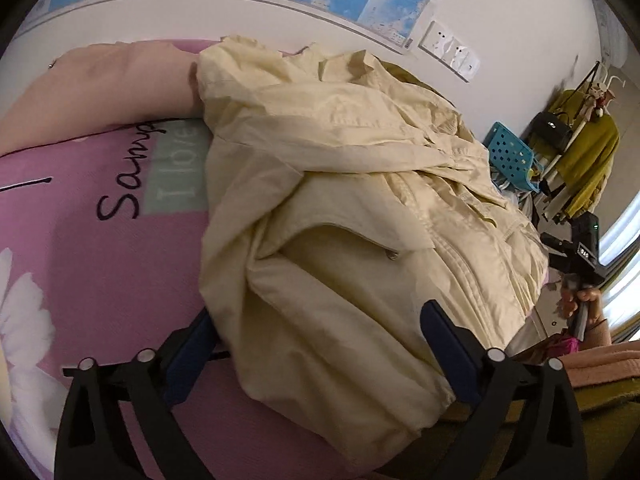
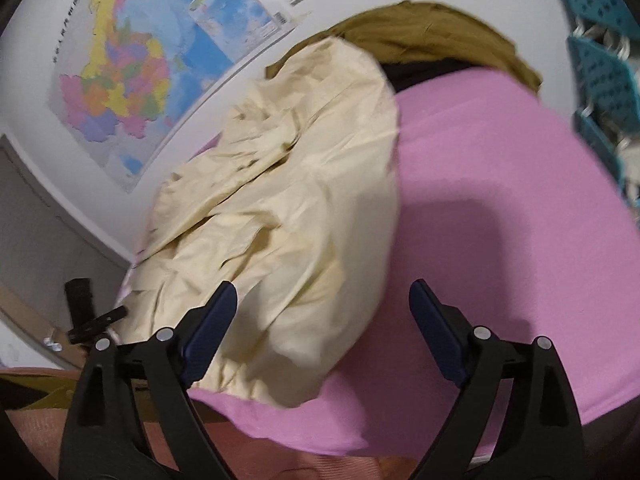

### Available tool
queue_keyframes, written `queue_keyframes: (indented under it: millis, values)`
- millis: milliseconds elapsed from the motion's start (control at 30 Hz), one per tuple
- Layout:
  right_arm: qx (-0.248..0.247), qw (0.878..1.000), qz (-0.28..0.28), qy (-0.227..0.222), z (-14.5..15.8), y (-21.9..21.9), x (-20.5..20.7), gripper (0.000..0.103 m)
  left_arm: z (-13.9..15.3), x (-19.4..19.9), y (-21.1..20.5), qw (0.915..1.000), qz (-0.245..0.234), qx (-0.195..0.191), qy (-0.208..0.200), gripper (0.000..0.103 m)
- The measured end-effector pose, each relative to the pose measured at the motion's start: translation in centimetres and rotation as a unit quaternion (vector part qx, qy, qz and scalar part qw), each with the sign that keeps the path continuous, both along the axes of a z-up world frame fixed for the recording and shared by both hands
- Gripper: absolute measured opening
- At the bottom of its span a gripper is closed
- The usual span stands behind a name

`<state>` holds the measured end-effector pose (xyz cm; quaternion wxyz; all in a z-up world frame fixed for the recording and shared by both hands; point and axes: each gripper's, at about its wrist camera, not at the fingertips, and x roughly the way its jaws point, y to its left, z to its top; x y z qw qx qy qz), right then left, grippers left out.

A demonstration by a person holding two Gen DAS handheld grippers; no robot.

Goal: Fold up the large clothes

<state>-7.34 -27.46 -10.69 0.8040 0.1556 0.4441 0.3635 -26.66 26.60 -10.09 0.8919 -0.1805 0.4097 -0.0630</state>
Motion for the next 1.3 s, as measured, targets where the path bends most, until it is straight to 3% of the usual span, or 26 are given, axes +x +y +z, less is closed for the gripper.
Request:
queue_keyframes:
  millis: [133, 200, 233, 333, 433, 533, 667, 733, 800, 933, 1133, 1300]
  values:
    - [0.020, 0.999, 0.039, -0.011, -0.3, 1.9, -0.6, 0.086, -0.1, -0.2, -0.4, 0.9989, -0.023, -0.041, -0.001, 0.096]
    - [0.042, 0.997, 0.066, 0.001, -0.6, 2.7, -0.7, 0.066, -0.2, -0.4, -0.6, 0.9953, -0.047, -0.084, -0.003, 0.096]
    - [0.049, 0.996, 0.077, 0.006, -0.8, 3.1, -0.9, 0.065, -0.3, -0.6, -0.7, 0.9936, -0.055, -0.098, -0.005, 0.096]
    - [0.035, 0.995, 0.094, -0.006, -0.7, 4.2, -1.3, 0.063, -0.5, -1.4, -0.8, 0.9914, -0.066, -0.112, -0.009, 0.096]
    - [0.066, 0.994, 0.090, 0.005, -0.8, 4.2, -1.0, 0.058, -0.6, -1.9, -0.5, 0.9884, -0.065, -0.137, -0.011, 0.096]
    - [0.077, 0.994, 0.083, 0.010, -1.2, 4.1, -0.8, 0.049, -0.6, -1.6, -1.3, 0.9906, -0.051, -0.126, -0.013, 0.095]
    - [0.089, 0.993, 0.078, 0.018, -1.2, 4.9, -0.8, 0.049, -0.1, -0.2, -2.9, 0.9987, -0.013, -0.048, 0.010, 0.068]
    - [0.104, 0.991, 0.083, 0.026, -1.4, 5.0, -0.8, 0.037, -0.2, 0.4, -2.3, 0.9981, 0.010, -0.056, 0.026, 0.046]
    - [0.125, 0.988, 0.081, 0.035, -1.5, 4.7, -0.9, 0.023, -0.5, 0.7, -1.0, 0.9942, 0.028, -0.097, 0.038, 0.029]
    - [0.173, 0.981, 0.084, 0.017, 0.7, 3.6, -2.1, 0.017, 0.7, -0.3, 0.6, 0.9890, 0.026, -0.145, 0.015, 0.022]
    - [0.184, 0.975, 0.113, -0.053, 6.5, 3.5, -5.5, 0.016, 4.9, -3.1, 1.7, 0.9890, 0.014, -0.142, -0.041, 0.019]
    - [0.188, 0.973, 0.109, -0.079, 9.2, 3.2, -7.0, 0.016, 6.4, -5.0, 2.5, 0.9887, 0.013, -0.139, -0.055, 0.019]
